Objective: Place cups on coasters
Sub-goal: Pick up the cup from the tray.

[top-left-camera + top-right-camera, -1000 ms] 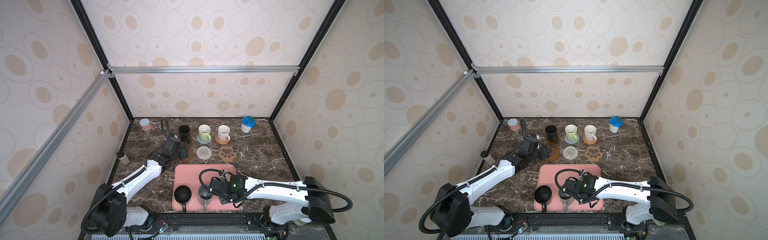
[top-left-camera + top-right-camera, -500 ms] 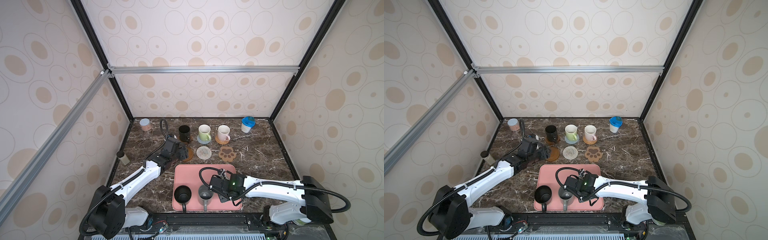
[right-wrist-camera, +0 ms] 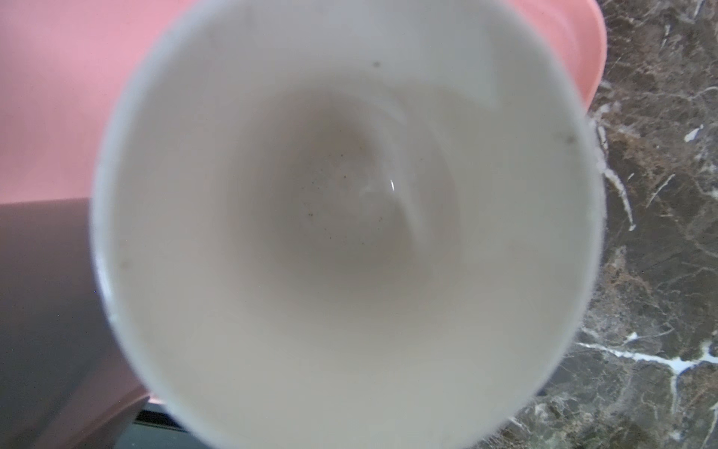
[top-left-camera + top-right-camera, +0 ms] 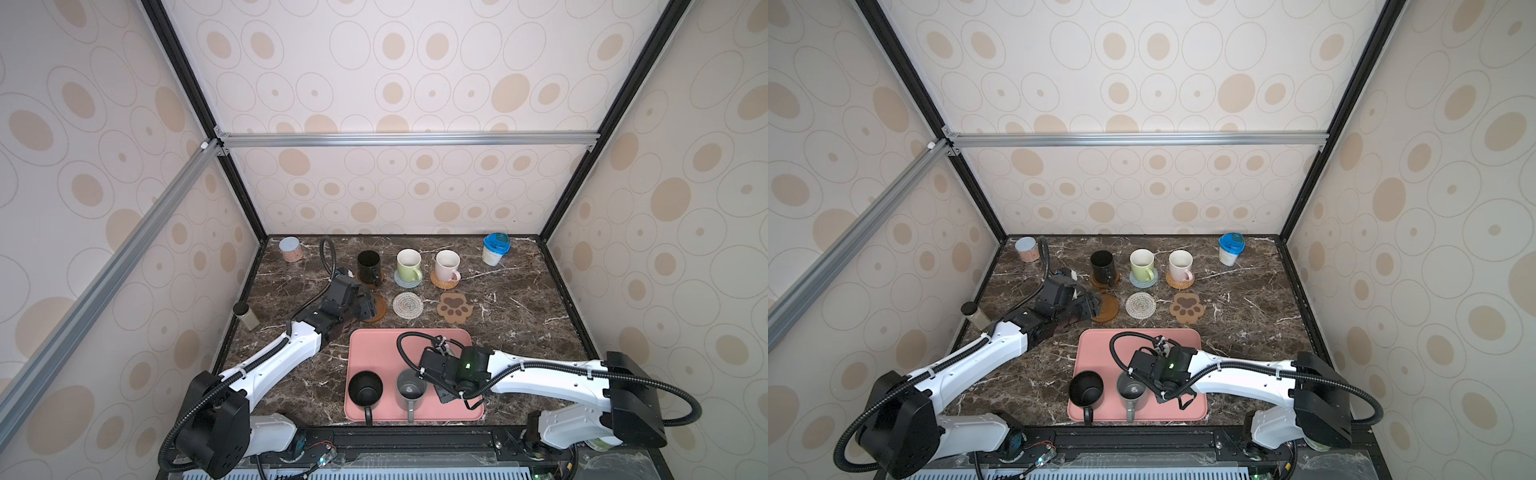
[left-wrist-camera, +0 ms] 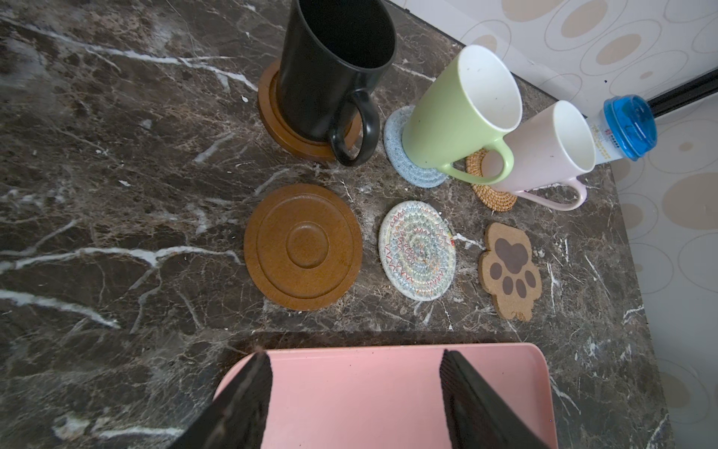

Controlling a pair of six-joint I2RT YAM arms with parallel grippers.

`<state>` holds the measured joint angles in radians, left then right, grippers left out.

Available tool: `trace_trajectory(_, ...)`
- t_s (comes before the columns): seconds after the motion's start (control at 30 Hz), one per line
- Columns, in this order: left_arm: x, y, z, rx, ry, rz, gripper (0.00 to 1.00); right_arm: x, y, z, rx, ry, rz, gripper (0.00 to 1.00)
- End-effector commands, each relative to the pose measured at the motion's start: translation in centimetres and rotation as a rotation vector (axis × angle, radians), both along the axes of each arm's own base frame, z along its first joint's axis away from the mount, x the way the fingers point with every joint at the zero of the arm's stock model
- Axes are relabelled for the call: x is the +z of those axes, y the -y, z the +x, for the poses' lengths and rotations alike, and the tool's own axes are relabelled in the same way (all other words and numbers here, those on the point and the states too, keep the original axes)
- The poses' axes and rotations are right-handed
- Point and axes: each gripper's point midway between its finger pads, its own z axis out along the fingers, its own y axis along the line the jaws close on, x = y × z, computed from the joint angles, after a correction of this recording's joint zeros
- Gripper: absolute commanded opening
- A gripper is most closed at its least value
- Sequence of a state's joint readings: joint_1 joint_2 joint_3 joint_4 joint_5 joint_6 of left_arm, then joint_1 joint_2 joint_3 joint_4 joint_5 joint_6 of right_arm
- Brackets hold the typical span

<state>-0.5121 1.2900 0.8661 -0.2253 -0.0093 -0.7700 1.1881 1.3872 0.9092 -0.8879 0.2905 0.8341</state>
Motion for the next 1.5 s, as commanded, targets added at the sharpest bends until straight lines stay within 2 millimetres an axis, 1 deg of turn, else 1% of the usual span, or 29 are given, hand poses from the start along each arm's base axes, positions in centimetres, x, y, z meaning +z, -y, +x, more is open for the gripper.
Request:
trace_trajectory(0.0,0.6,-0.4,-0.2,0.024,0.009,-0.005,0.70,0.7,0.9,0.8,0.006,0.046,-0.014,0.12)
trace_trajectory(0.33,0.7,-0.4,-0.2,0.025,0.008,-0.006,0.70,1.7,1.3,1.5,0.022,0.066,-0.013,0.11)
trace_trajectory(0.63,0.9,-0.6,-0.4,0.030,0.016,-0.005,0.70,2.3,1.0,2.4,0.023,0.102,0.013,0.10)
trace_trajectory(0.8,0.8,-1.0,-0.7,0.036,0.016,0.005,0.70,2.5,0.4,3.1,0.024,0.148,0.059,0.10)
trace_trajectory(0.9,0.7,-1.1,-0.8,0.038,0.010,0.004,0.70,2.8,-0.2,3.7,0.032,0.175,0.096,0.10)
trace_trajectory(1.0,0.8,-1.1,-0.9,0.040,0.013,0.003,0.70,3.2,-0.3,4.2,0.043,0.191,0.111,0.10)
trace_trajectory(1.3,1.0,-1.4,-1.1,0.046,0.018,0.000,0.70,4.6,0.4,6.7,0.069,0.215,0.113,0.10)
trace_trajectory(1.47,1.1,-1.6,-1.2,0.048,0.021,0.004,0.70,5.5,1.2,8.7,0.071,0.215,0.134,0.10)
